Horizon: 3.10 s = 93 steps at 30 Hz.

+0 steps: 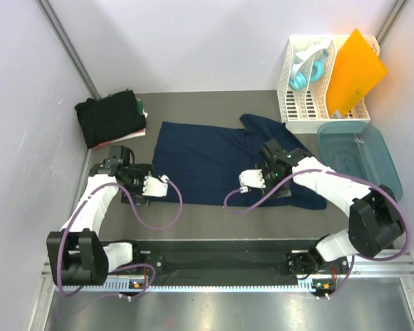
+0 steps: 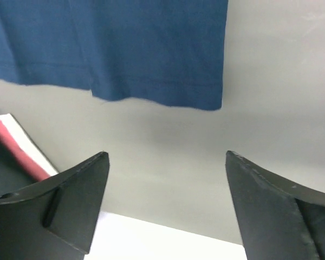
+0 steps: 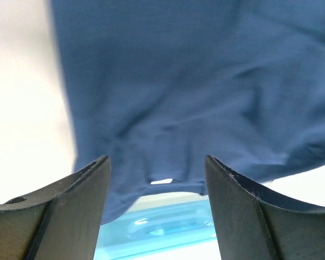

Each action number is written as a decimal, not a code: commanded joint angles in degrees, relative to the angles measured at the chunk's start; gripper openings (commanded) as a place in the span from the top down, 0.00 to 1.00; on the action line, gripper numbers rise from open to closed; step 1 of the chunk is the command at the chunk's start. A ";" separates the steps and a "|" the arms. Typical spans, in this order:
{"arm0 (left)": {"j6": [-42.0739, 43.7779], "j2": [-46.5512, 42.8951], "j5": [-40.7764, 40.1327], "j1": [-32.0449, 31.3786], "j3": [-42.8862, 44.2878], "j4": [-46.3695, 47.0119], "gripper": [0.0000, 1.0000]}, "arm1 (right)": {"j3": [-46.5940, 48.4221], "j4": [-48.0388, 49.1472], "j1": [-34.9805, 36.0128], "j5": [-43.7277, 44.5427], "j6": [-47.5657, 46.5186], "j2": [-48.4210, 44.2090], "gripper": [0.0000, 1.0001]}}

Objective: Fold and stack the t-shirts
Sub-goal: Fold the flattened tshirt in 1/3 of the way

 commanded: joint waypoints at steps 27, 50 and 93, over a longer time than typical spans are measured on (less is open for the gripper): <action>9.22 12.73 8.73 -2.66 -6.79 5.58 0.05 | 20.39 17.96 -5.90 6.22 5.87 14.02 0.31; 7.79 26.10 -0.59 -3.81 1.91 6.21 0.53 | 23.82 19.45 -6.60 6.49 4.02 15.96 0.32; 2.98 20.39 -18.44 -2.76 1.20 -20.70 0.01 | 16.72 10.42 -15.39 -0.28 -4.33 12.89 0.28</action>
